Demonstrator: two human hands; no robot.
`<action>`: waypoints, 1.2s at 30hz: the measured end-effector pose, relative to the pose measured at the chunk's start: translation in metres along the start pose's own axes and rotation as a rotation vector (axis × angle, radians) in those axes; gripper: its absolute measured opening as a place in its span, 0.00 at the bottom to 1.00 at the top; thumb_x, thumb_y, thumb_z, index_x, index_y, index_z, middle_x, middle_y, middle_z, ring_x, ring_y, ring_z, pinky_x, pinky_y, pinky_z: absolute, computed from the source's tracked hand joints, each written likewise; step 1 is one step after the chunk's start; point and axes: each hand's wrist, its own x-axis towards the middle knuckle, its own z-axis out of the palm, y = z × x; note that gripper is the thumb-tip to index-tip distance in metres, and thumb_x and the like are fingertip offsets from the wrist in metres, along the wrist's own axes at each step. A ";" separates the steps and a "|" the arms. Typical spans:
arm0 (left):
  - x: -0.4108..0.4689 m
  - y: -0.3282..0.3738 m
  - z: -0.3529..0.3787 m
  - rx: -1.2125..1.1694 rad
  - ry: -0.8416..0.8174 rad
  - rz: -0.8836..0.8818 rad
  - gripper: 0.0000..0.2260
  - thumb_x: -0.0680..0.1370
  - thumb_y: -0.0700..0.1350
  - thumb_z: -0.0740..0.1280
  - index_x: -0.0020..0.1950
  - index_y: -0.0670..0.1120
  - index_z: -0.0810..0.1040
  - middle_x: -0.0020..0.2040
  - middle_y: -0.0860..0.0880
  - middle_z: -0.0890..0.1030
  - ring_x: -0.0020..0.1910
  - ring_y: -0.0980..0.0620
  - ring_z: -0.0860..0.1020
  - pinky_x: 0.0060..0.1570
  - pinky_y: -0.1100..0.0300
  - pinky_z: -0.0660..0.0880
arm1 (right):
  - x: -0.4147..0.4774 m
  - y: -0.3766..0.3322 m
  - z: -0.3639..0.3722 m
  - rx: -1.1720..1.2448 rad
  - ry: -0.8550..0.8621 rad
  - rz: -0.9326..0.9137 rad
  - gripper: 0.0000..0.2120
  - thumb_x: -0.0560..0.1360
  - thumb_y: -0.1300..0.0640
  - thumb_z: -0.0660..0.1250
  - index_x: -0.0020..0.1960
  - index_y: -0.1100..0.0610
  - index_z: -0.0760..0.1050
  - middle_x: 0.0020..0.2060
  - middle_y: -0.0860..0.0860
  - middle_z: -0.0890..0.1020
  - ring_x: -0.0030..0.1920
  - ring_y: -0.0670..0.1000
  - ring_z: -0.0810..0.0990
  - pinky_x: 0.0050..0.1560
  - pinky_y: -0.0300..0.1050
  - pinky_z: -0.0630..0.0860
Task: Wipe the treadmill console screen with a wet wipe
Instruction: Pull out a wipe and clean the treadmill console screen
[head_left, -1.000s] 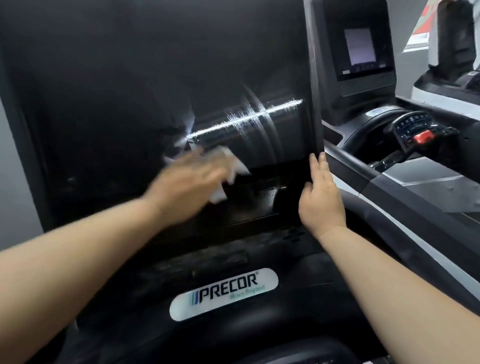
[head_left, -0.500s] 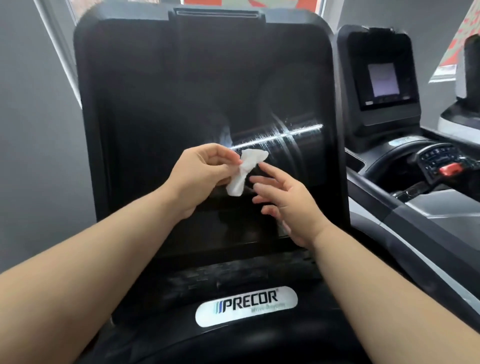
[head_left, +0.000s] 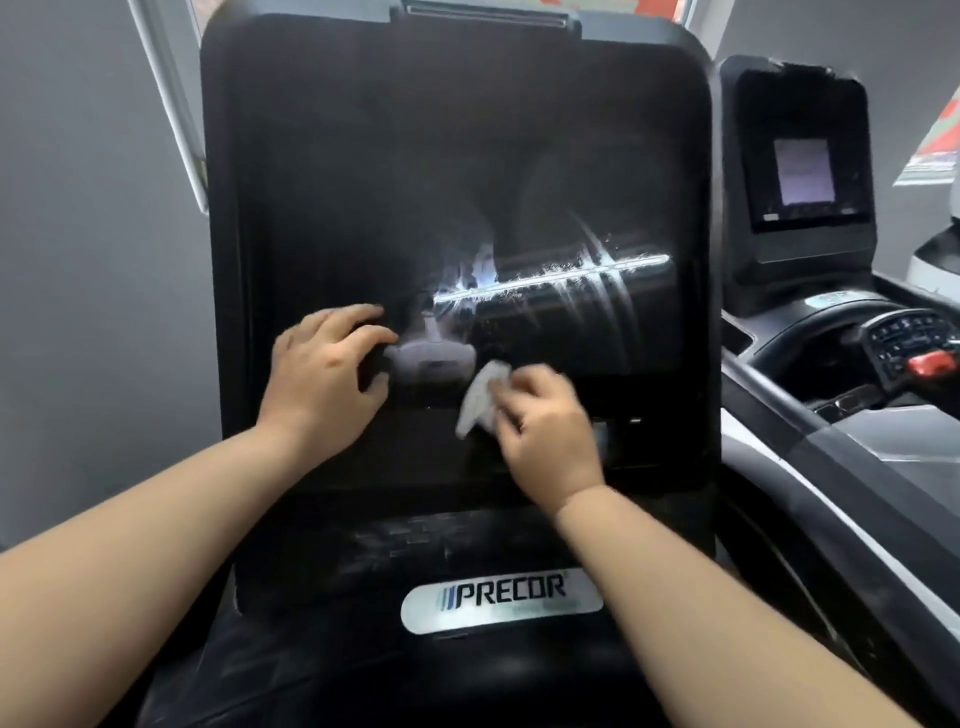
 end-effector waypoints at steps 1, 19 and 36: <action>-0.006 -0.005 0.003 0.043 -0.011 0.000 0.18 0.71 0.46 0.72 0.61 0.50 0.77 0.70 0.49 0.71 0.70 0.44 0.65 0.68 0.44 0.58 | -0.013 -0.008 0.010 0.020 -0.070 -0.111 0.06 0.70 0.61 0.68 0.44 0.60 0.82 0.41 0.56 0.80 0.38 0.59 0.76 0.42 0.49 0.73; -0.020 -0.055 0.000 -0.102 0.080 -0.407 0.28 0.81 0.49 0.57 0.78 0.49 0.48 0.79 0.49 0.44 0.76 0.45 0.46 0.73 0.45 0.50 | 0.045 -0.007 -0.011 0.005 0.037 0.106 0.05 0.69 0.64 0.68 0.43 0.59 0.83 0.41 0.57 0.80 0.42 0.59 0.79 0.45 0.48 0.76; -0.003 -0.060 0.011 -0.151 0.267 -0.429 0.25 0.81 0.47 0.50 0.78 0.48 0.50 0.79 0.49 0.51 0.76 0.45 0.51 0.73 0.54 0.48 | -0.010 -0.046 0.023 0.053 -0.228 -0.353 0.02 0.70 0.63 0.72 0.42 0.57 0.81 0.37 0.54 0.78 0.35 0.55 0.75 0.35 0.47 0.74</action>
